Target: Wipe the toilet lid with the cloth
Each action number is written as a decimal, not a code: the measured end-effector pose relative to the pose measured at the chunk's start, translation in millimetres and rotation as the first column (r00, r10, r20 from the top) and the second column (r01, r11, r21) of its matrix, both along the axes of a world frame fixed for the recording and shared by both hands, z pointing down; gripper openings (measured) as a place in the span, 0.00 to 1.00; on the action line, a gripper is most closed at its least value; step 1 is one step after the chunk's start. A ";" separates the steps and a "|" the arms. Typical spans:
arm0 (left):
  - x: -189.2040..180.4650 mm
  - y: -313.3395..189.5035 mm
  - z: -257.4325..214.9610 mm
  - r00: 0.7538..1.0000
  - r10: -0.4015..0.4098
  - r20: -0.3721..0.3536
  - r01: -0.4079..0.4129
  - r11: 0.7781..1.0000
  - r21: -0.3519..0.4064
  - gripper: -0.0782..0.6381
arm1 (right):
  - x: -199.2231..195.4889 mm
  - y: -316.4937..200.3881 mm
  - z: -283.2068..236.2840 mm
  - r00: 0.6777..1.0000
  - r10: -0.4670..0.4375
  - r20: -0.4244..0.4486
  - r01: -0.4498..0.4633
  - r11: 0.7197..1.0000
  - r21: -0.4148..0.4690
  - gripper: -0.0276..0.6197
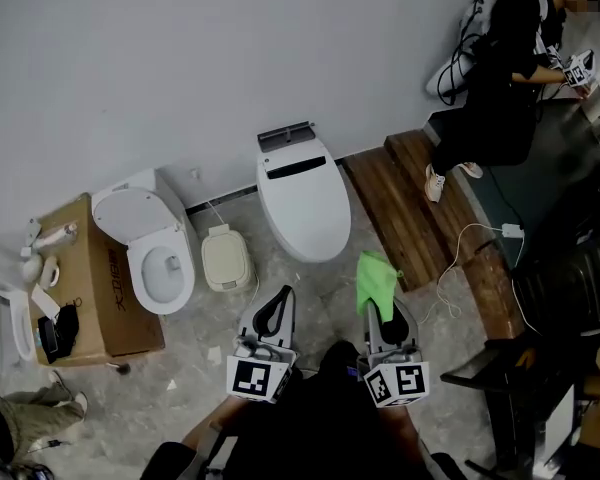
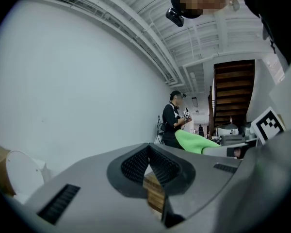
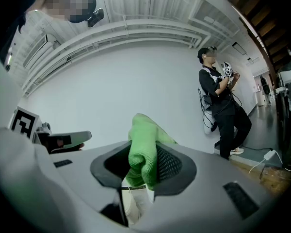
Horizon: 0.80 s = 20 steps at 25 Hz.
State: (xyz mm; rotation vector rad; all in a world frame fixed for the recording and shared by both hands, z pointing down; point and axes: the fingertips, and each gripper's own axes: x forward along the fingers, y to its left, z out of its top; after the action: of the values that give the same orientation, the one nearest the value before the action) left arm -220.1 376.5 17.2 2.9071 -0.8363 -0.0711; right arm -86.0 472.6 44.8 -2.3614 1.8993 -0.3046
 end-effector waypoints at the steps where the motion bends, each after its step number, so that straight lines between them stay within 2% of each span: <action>1: 0.3 -2.6 1.2 1.000 -0.002 0.000 0.002 1.000 -0.004 0.12 | -0.4 -2.9 0.7 1.000 -0.003 0.002 0.003 1.000 -0.003 0.25; 5: 9.4 -11.7 5.2 1.000 -0.021 0.010 0.021 1.000 -0.010 0.12 | 8.8 -14.9 6.9 0.999 -0.034 -0.004 0.034 0.999 -0.016 0.25; 9: 38.0 -30.3 12.1 0.999 -0.045 0.021 0.045 0.999 -0.005 0.12 | 42.8 -37.4 17.4 0.998 -0.056 -0.011 0.056 0.998 -0.033 0.25; 20: 164.2 -79.4 12.6 0.990 -0.142 0.017 0.143 0.989 -0.030 0.12 | 163.7 -109.5 27.9 0.979 -0.201 -0.011 0.201 0.979 -0.041 0.25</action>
State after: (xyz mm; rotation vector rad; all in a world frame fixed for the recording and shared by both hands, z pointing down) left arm -55.9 297.1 29.8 2.8189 -1.0375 -0.0487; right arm 77.7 363.2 72.7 -2.2031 2.1630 -0.3439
